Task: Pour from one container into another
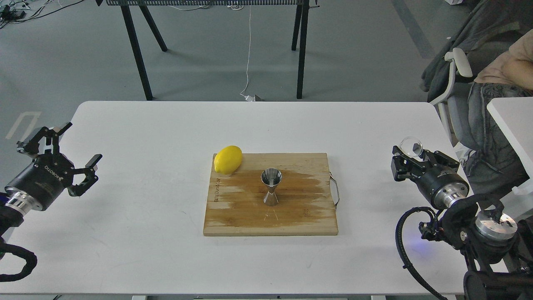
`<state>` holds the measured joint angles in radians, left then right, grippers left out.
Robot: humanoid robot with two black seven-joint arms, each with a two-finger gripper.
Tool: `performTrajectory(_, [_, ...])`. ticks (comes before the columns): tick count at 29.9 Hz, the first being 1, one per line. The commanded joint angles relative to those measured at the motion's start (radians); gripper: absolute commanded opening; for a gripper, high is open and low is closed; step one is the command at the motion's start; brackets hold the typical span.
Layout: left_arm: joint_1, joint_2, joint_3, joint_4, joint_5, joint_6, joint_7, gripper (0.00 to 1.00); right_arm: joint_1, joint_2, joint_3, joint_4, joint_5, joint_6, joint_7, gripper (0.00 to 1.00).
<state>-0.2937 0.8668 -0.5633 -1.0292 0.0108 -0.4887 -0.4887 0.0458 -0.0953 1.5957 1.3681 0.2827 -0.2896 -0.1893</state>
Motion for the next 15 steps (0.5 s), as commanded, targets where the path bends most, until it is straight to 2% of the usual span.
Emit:
performTrajectory(1, [0.001, 0.0, 0.0, 0.0, 0.0, 0.0, 0.0, 1.0, -0.009, 0.003, 0.003, -0.04, 0.001, -0.049, 0.013, 0.31])
performTrajectory(6, [0.015, -0.002, -0.001, 0.0, 0.001, 0.0, 0.0, 1.0, -0.01, 0.003, 0.0, -0.081, 0.001, -0.114, 0.03, 0.31])
performTrajectory(15, [0.015, -0.002, -0.001, 0.001, 0.001, 0.0, 0.0, 1.0, -0.015, 0.003, -0.016, -0.13, 0.0, -0.125, 0.031, 0.31])
